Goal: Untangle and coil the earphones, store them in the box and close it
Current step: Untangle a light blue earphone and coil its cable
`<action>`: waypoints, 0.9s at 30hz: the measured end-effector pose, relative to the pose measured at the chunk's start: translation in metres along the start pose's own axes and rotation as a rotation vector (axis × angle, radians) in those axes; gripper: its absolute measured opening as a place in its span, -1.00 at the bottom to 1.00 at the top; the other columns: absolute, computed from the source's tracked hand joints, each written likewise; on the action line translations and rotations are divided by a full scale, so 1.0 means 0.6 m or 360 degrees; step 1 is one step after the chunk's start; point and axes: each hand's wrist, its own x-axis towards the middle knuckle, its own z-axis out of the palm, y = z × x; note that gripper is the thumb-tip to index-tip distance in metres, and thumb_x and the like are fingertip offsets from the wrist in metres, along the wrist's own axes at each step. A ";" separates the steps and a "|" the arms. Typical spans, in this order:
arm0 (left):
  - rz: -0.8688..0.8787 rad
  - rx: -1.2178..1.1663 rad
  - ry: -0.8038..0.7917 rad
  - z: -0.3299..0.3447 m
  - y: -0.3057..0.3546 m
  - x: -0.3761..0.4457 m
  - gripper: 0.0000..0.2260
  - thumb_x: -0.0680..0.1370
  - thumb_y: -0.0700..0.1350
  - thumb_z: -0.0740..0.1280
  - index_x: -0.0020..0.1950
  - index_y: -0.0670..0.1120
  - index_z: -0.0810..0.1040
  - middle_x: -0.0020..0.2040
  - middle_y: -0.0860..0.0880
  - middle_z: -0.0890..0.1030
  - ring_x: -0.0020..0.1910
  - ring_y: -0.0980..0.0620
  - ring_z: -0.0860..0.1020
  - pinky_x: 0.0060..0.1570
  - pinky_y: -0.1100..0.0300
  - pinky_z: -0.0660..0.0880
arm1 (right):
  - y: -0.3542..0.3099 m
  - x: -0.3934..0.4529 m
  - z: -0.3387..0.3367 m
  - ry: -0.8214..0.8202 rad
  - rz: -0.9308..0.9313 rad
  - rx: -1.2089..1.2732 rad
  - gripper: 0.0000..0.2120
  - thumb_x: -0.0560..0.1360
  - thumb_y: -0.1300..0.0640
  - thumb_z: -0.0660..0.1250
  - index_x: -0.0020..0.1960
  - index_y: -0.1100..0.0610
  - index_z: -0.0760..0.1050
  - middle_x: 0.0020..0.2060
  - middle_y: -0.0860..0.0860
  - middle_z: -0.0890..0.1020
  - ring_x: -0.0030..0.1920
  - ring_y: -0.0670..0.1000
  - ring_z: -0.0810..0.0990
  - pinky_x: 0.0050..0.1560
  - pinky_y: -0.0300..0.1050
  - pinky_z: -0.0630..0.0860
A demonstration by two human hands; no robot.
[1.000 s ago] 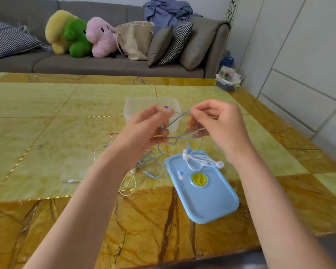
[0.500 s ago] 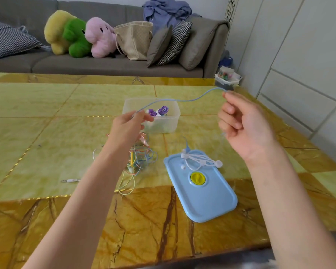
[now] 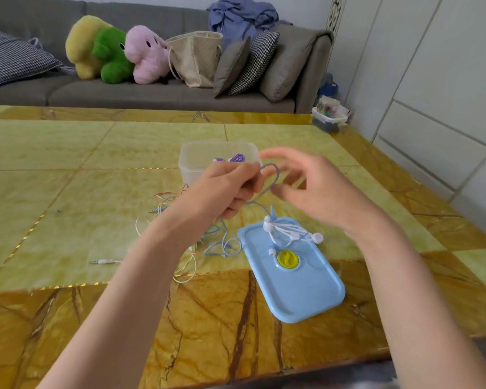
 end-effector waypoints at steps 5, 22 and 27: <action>0.0131 0.0200 0.0091 0.002 -0.002 0.004 -0.62 0.65 -0.09 0.08 -0.38 -0.09 0.31 -0.61 0.13 0.23 -0.62 0.19 0.10 -0.61 0.36 0.06 | -0.020 -0.009 0.000 -0.0199 0.0169 0.0832 -0.70 0.47 0.46 0.14 0.08 0.26 0.54 -0.17 0.15 0.66 -0.51 -0.07 0.42 -0.56 -0.29 0.29; -0.0040 0.0235 0.0125 -0.012 -0.044 0.015 -0.65 0.64 -0.14 0.10 -0.33 -0.13 0.40 -0.62 0.14 0.23 -0.65 0.21 0.14 -0.62 0.41 0.13 | 0.036 0.008 -0.029 0.1024 0.0355 0.0717 -0.81 0.50 0.30 0.26 -0.19 0.09 0.56 -0.33 0.05 0.65 -0.35 -0.02 0.63 -0.30 -0.18 0.51; 0.0059 0.0096 0.0162 -0.013 -0.032 0.010 -0.70 0.64 -0.13 0.13 -0.29 -0.12 0.44 -0.58 0.16 0.26 -0.60 0.21 0.16 -0.59 0.39 0.13 | 0.044 -0.005 -0.007 0.0162 0.0584 -0.0365 -0.70 0.49 0.24 0.20 0.12 0.04 0.59 -0.05 0.06 0.67 -0.18 0.04 0.59 -0.11 -0.11 0.51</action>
